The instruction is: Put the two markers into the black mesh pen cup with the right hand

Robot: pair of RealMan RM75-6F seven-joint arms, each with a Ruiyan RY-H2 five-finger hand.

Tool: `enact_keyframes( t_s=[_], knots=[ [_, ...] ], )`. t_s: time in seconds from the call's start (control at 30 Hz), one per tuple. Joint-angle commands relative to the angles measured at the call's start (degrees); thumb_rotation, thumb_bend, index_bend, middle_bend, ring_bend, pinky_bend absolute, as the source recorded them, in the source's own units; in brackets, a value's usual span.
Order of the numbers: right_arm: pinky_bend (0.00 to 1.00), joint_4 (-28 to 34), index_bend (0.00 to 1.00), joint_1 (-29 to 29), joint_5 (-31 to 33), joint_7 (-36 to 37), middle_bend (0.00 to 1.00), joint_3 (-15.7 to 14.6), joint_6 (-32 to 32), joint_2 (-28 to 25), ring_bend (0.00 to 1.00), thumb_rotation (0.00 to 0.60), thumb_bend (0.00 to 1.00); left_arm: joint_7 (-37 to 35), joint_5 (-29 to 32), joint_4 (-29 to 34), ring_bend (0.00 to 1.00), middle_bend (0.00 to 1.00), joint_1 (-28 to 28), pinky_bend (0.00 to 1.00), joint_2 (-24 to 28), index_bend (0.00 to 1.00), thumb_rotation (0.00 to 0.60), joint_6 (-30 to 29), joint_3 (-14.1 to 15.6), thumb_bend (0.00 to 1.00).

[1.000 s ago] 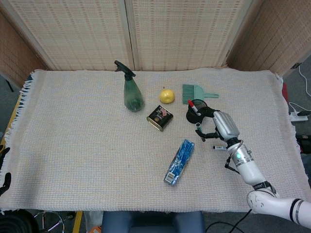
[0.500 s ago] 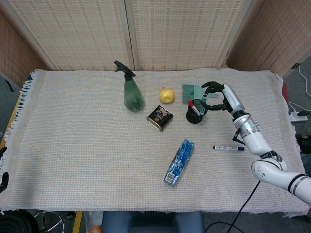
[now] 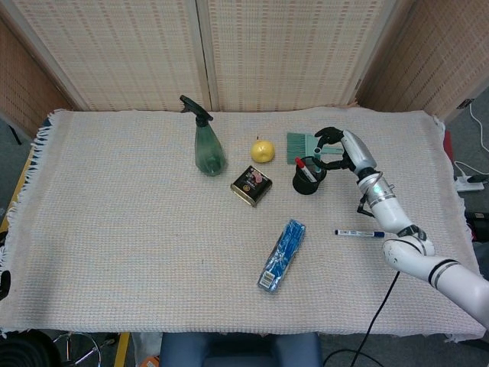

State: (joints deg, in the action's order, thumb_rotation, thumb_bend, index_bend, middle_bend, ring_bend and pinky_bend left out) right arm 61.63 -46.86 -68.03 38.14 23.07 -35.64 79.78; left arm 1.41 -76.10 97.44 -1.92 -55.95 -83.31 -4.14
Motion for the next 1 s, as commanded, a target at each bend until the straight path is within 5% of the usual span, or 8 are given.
enact_keyframes(
  t_s=[0.03,0.53,0.8,1.0],
  knots=[
    [0.28,-2.87,0.66,-0.93,-0.74,0.67,0.28,-0.94,0.81,1.77,0.3,0.6,0.32,-0.11,0.39,-0.25,0.0,0.0,-0.07,0.1,-0.05,0.1,0.6,0.32,-0.1,0.5],
    [0.28,-14.85,0.63,-2.72,-5.7,7.4,0.28,-5.36,3.82,8.12,0.3,0.6,0.33,-0.05,2.28,-1.55,0.0,0.0,-0.53,0.1,-0.53,0.1,0.6,1.86,-0.5,0.5],
    [0.14,-16.78,0.33,-3.35,-7.83,7.17,0.22,-7.26,3.65,8.79,0.17,0.6,0.33,0.33,2.27,-1.55,0.0,0.0,-0.56,0.1,-0.64,0.1,0.6,1.84,-0.48,0.5],
    [0.09,-15.4,0.23,-3.0,-8.04,5.3,0.17,-7.19,0.51,8.38,0.12,0.6,0.33,0.36,2.39,-1.62,0.0,0.0,-0.63,0.1,-0.65,0.11,0.6,2.05,-0.48,0.5]
  ],
)
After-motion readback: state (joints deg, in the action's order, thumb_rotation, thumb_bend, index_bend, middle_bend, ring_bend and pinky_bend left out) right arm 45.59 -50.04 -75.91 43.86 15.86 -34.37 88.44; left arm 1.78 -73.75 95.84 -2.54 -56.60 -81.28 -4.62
